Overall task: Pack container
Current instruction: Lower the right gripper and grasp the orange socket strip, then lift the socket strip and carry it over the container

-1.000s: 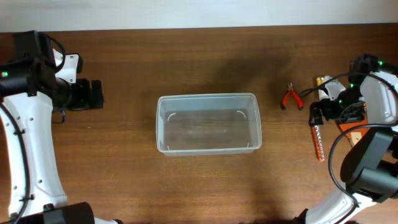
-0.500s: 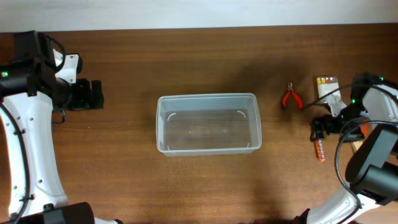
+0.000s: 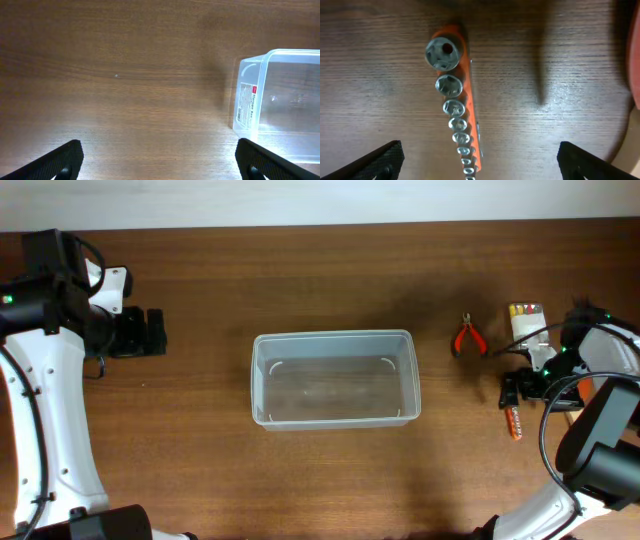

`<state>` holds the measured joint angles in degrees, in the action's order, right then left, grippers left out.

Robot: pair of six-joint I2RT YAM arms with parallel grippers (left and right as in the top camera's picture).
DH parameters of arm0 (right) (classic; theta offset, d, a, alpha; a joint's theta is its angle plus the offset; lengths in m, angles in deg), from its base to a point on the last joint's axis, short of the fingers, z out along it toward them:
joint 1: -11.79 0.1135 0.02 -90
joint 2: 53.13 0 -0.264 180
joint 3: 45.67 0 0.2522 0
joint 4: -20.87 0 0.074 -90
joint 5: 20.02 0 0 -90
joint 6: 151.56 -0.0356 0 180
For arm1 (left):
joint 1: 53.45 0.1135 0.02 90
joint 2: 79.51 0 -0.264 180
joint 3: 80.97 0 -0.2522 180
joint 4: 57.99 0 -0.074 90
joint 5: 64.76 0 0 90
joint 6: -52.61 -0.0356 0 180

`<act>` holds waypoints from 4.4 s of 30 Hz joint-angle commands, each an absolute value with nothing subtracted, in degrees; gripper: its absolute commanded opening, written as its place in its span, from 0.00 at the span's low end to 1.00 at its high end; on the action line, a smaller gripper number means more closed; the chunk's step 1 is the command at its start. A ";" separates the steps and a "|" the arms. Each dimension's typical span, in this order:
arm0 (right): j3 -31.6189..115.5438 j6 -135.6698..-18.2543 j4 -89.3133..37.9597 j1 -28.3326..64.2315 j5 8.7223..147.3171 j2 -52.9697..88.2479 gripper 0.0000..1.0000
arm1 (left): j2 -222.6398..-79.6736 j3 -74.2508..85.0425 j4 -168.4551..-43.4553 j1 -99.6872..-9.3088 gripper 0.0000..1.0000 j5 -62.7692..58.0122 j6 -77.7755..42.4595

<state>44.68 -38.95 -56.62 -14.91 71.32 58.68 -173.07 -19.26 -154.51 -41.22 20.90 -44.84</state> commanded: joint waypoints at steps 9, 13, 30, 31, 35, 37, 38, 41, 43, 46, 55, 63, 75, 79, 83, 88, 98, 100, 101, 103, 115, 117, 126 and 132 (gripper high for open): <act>43.55 -39.35 -55.87 -13.51 70.84 58.19 0.99 | -173.33 -19.87 -154.51 -41.42 0.99 20.09 -44.12; 43.50 -39.24 -55.33 -11.02 69.94 58.17 0.99 | -173.33 -19.87 -154.51 -41.42 0.99 20.09 -44.12; 43.33 -37.79 -51.39 -11.48 67.80 58.19 0.99 | -173.33 -19.87 -154.51 -41.42 0.99 20.09 -44.12; 43.26 -37.79 -51.09 -11.48 67.80 58.19 0.99 | -173.33 -19.87 -154.51 -41.39 0.99 20.09 -44.12; 42.50 -37.82 -49.53 -11.48 67.82 58.19 0.99 | -173.33 -19.87 -154.51 -41.42 0.99 20.09 -44.12; 41.62 -37.82 -48.70 -11.48 67.82 58.19 0.99 | -173.33 -19.87 -154.51 -41.39 0.99 20.09 -44.12; 40.55 -37.82 -47.98 -11.48 67.82 58.19 0.99 | -173.33 -19.87 -154.51 -41.42 0.99 20.09 -44.12; 39.74 -38.06 -47.44 -11.48 68.22 58.19 0.99 | -173.33 -19.87 -154.51 -41.42 0.99 20.09 -44.12; 39.74 -38.10 -47.50 -11.48 68.24 58.19 0.99 | -173.33 -19.87 -154.51 -41.42 0.99 20.09 -44.12; 39.72 -39.59 -47.70 -11.48 68.20 58.19 0.99 | -173.33 -19.87 -154.51 -41.42 0.99 20.09 -44.12; 39.50 -39.98 -46.76 -11.48 68.22 58.26 0.99 | -173.33 -19.87 -154.51 -41.42 0.99 20.09 -44.12; 39.02 -39.06 -44.42 -11.50 67.76 58.26 0.99 | -173.33 -19.89 -154.51 -41.42 0.99 20.09 -44.12; 37.41 -38.03 -44.03 -11.48 67.78 58.30 0.99 | -173.33 -19.87 -154.51 -41.42 0.99 20.09 -44.12; 37.38 -38.03 -43.83 -11.48 67.80 58.30 0.99 | -173.33 -19.87 -154.51 -41.42 0.99 20.09 -44.12; 37.41 -38.03 -43.83 -11.50 67.78 58.30 0.98 | -173.33 -19.87 -154.51 -41.42 0.99 20.09 -44.12; 37.38 -38.06 -44.07 -11.50 67.78 58.30 0.86 | -173.33 -19.87 -154.51 -41.42 0.99 20.07 -44.12; 37.38 -38.08 -45.64 -11.50 67.80 58.30 0.40 | -173.33 -19.87 -154.51 -41.42 0.99 20.09 -44.12; 37.38 -38.10 -45.58 -11.50 67.80 58.30 0.34 | -173.33 -19.87 -154.51 -41.42 0.99 20.09 -44.12; 37.38 -38.10 -45.58 -11.50 67.80 58.30 0.31 | -173.33 -19.89 -154.51 -41.42 0.99 20.09 -44.12; 37.38 -38.10 -45.56 -11.50 67.80 58.30 0.25 | -173.33 -19.89 -154.51 -41.42 0.99 20.09 -44.12; 37.51 -39.17 -45.10 -11.48 68.24 58.28 0.09 | -173.33 -19.87 -154.51 -41.42 0.99 20.09 -44.12; 38.02 -40.79 -45.16 -11.42 68.26 58.24 0.07 | -173.33 -19.87 -154.51 -41.42 0.99 20.09 -44.12; 50.80 -41.07 -54.84 -7.52 71.34 58.13 0.04 | -173.33 -19.87 -154.51 -41.42 0.99 20.09 -44.12; 62.93 -41.05 -63.11 -0.53 72.15 58.13 0.04 | -173.33 -19.87 -154.51 -41.42 0.99 20.09 -44.12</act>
